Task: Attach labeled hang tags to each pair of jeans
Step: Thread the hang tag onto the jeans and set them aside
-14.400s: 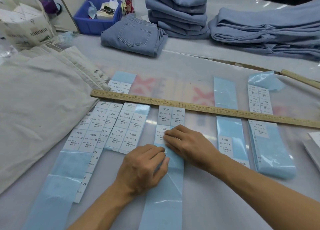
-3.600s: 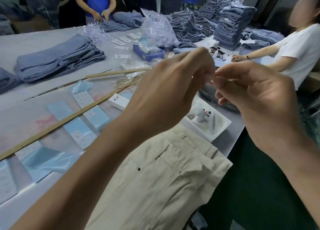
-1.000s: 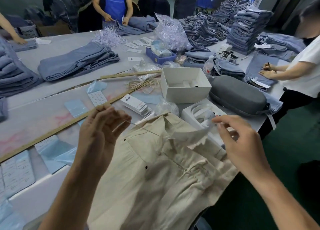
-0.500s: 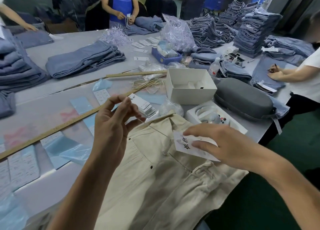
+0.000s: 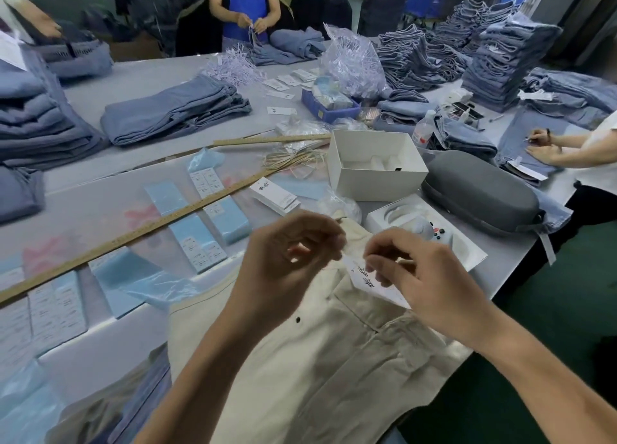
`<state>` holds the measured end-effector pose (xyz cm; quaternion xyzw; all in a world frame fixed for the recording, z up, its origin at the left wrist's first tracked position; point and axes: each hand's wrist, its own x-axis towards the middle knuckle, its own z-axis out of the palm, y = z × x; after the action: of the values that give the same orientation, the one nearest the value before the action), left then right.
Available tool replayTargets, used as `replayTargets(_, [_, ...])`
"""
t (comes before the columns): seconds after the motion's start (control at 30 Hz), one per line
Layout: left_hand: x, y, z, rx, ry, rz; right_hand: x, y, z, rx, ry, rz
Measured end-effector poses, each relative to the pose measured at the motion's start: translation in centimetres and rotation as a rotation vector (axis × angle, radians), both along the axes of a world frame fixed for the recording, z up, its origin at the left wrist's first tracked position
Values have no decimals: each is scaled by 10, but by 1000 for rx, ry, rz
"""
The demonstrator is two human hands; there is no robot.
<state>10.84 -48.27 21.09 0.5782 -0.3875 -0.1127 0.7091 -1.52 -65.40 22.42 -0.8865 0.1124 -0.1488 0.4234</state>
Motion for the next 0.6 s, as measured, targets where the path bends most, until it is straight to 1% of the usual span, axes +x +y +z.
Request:
replayTargets(0.07, [-8, -4, -4, 89, -79, 0, -7, 5, 6, 190, -66, -12])
replayTargets(0.13, [-12, -8, -8, 158, -118, 5, -12, 10, 9, 360, -132, -36])
replayTargets(0.2, [-14, -11, -10, 195, -137, 26, -15, 14, 9, 480, -168, -74])
replayTargets(0.27, [-16, -13, -11, 195, -155, 38, -17, 17, 8, 554, -172, -95])
replayTargets(0.37, [-17, -13, -10, 181, -175, 36, -18, 20, 7, 562, -163, -96])
replayTargets(0.6, [-19, -12, -6, 213, -214, -12, -18, 21, 4, 449, -154, -108])
